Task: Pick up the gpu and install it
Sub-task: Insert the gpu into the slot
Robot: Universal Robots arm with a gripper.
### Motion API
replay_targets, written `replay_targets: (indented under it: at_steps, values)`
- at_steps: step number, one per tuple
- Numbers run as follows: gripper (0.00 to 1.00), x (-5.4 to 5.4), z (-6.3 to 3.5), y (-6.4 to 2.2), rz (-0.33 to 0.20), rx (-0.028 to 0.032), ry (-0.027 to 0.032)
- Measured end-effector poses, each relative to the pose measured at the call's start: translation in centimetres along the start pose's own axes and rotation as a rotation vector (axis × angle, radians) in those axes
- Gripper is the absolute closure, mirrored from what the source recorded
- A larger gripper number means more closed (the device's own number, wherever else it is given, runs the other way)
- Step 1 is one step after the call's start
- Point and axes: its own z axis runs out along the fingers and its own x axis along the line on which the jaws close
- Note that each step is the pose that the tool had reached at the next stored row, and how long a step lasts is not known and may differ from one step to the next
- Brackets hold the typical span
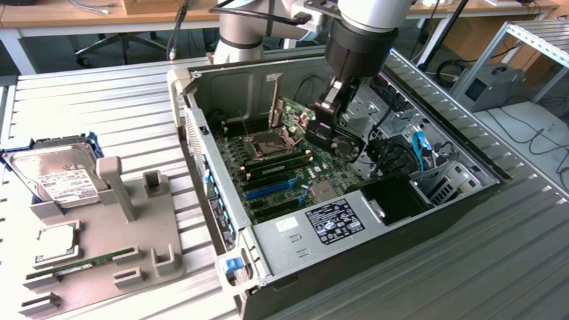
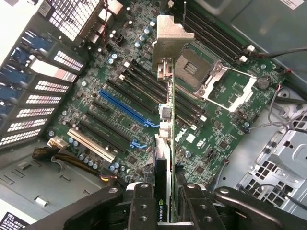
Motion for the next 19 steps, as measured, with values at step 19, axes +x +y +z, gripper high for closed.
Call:
replay_targets:
  at_steps: [19]
  values:
    - [0.74,0.0,0.0,0.0,-0.078,-0.0022,0.0]
